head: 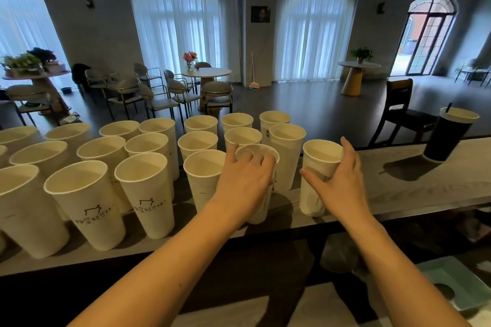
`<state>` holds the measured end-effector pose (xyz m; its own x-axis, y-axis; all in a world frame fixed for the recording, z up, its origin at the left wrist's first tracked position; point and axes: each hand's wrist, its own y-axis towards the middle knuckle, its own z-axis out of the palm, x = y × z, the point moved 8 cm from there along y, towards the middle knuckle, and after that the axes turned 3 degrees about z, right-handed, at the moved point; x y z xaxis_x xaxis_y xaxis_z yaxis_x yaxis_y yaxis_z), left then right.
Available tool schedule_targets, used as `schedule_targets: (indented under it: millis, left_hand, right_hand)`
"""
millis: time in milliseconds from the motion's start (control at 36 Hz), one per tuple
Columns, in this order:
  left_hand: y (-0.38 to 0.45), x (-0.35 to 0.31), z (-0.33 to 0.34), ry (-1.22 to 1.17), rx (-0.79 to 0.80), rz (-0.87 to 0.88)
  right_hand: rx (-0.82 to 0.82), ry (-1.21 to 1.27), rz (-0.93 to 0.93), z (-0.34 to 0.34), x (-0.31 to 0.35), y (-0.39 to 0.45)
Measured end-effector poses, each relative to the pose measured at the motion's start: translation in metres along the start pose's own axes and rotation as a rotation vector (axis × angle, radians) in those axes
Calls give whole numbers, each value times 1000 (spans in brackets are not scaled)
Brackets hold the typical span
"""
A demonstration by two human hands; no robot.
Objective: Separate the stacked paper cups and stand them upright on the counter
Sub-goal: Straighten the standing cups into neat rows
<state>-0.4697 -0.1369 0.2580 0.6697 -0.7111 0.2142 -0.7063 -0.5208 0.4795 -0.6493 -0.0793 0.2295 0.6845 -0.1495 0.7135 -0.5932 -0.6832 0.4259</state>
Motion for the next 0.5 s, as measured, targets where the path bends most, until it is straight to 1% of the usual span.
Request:
schedule_targets:
  millis: [194,306,389,444,500]
  left_hand:
    - [-2,0,-10,-30,-32,-13]
    - [-5,2,-13,-47,-11,-24]
    - [-8,4,-14,-52,10,-31]
    - [-9,6,-14,-58,15,-44]
    - [-9,7,-15,-59,20,-55]
  right_hand:
    - [-167,-273,-167,-6,34,-7]
    - [-185,-304,-297,0,57,-19]
    - [-169,-295,-293,1,58,-20]
    - [-158,-341,-268,2,52,-17]
    - [-107,-385,-233,5,43,-12]
